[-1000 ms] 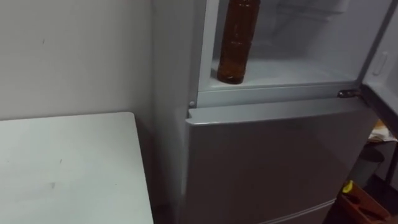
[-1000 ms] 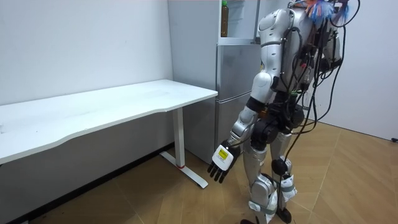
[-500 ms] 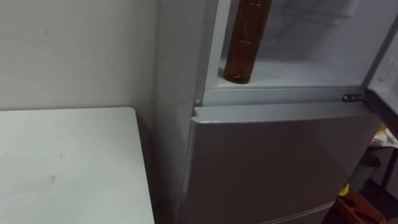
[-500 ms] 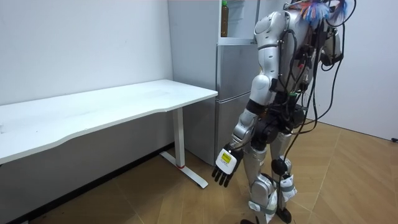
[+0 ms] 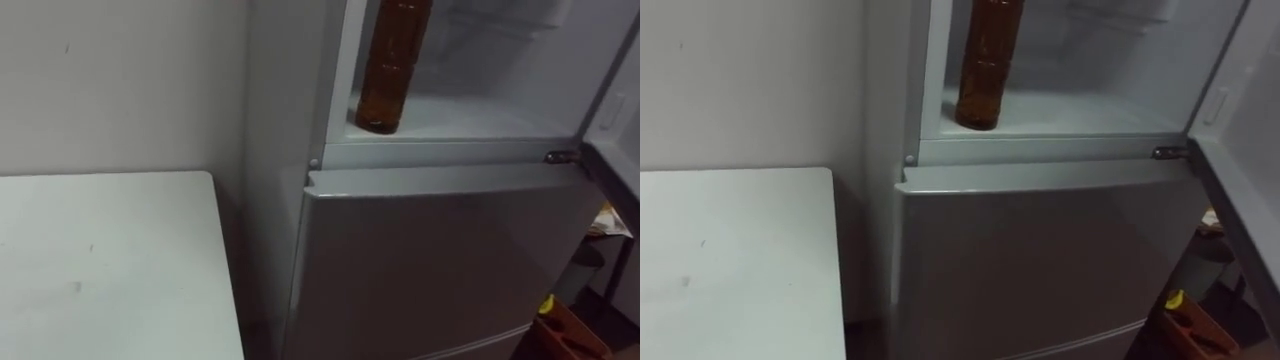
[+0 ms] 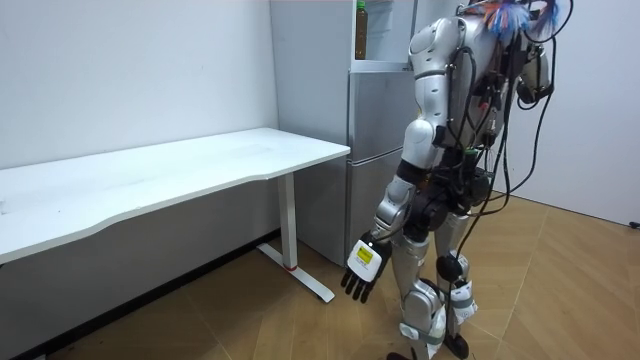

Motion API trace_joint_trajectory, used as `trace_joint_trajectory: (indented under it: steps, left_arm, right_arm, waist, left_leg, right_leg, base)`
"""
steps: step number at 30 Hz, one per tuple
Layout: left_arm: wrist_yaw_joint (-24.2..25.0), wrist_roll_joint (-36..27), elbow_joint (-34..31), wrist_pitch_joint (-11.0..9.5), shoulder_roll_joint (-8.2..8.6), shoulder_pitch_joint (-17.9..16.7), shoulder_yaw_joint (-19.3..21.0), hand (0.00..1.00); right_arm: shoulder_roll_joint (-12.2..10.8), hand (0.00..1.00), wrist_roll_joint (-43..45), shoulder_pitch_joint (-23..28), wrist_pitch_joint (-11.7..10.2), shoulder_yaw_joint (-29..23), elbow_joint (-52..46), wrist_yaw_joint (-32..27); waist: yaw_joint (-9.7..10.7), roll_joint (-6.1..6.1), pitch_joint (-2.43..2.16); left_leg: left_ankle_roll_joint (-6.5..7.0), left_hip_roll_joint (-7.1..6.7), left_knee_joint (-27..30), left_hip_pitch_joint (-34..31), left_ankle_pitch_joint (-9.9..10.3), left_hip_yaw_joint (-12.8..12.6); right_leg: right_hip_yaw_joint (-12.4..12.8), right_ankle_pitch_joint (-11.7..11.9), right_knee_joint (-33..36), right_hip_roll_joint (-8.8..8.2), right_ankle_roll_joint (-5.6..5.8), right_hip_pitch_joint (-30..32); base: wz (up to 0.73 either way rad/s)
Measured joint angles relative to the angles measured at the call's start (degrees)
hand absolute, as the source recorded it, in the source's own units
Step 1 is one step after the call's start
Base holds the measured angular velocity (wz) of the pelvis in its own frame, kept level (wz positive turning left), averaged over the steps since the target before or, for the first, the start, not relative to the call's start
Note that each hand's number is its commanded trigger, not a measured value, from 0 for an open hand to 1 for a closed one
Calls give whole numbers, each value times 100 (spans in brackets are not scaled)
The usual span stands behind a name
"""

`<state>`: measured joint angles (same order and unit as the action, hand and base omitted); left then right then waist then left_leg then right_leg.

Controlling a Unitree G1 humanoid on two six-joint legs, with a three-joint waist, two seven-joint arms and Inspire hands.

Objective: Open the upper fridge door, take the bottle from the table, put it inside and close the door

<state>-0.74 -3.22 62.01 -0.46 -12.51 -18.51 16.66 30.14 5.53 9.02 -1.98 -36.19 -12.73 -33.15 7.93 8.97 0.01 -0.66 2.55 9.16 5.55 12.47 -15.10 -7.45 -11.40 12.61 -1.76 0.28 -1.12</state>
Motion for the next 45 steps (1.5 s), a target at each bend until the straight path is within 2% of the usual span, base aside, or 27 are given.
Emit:
trace_joint_trajectory:
  steps: [4, 9, 15, 21, 27, 31, 40, 45]
  left_arm:
    - [0, 7, 0, -14, 1, 4, -1, 0]
    - [12, 6, 40, -93, -4, 8, -2, 0]
    - [112, 7, 112, -108, 5, 3, -11, 0]
    - [153, 12, 111, -108, 8, 6, -11, 0]
    - [140, 36, 115, -113, 8, 12, -10, 0]
    - [125, 66, 106, -136, 8, 19, -10, 0]
    - [20, 56, 116, -136, 5, 19, -159, 0]
    - [15, 55, 116, -135, 7, 38, -227, 0]
  right_arm:
    - [0, 0, 188, -8, -62, -56, -106, 69]
    - [0, 0, 194, -91, -173, -100, -162, 168]
    - [0, 0, 181, -222, -167, -100, -250, 365]
    - [0, 0, 193, -379, -107, -94, -434, 637]
    - [0, 0, 184, -541, -43, -93, -614, 658]
    - [1, 0, 179, -640, -45, -79, -615, 634]
    - [2, 0, 140, -974, -46, 405, -614, 697]
    - [2, 0, 149, -1286, -53, 595, -615, 717]
  waist:
    - [-13, 5, -4]
    - [-18, -60, 0]
    - [-48, -79, 23]
    - [-75, -81, 24]
    - [-107, -92, 18]
    - [-213, -109, 10]
    - [-250, -111, 12]
    - [-352, -132, 14]
  left_leg:
    - [-1, 0, -1, -8, 2, 0]
    - [-1, 7, -9, 6, 2, 0]
    - [-2, 10, -1, 10, 2, 1]
    - [-2, 9, 1, 8, 1, -2]
    - [-2, 7, -4, -2, 1, -1]
    - [-2, 9, -3, -2, 1, 2]
    - [-2, 10, 12, 17, 1, 45]
    - [-3, 10, 16, 19, 1, 50]
  right_leg:
    - [-1, 3, 4, 1, 1, 0]
    - [-1, 9, 16, 8, -1, -14]
    - [-15, 13, 7, 5, -6, -25]
    - [-5, 12, 10, 4, -6, -12]
    - [-7, 13, 19, 6, -6, -7]
    - [-11, 14, 10, 7, -7, -9]
    - [-58, 15, 6, 1, -7, -90]
    - [-57, 16, 8, 0, -10, -86]
  base:
    - [0]
    - [0]
    - [0]
    - [0]
    - [0]
    - [0]
    - [2]
    - [0]
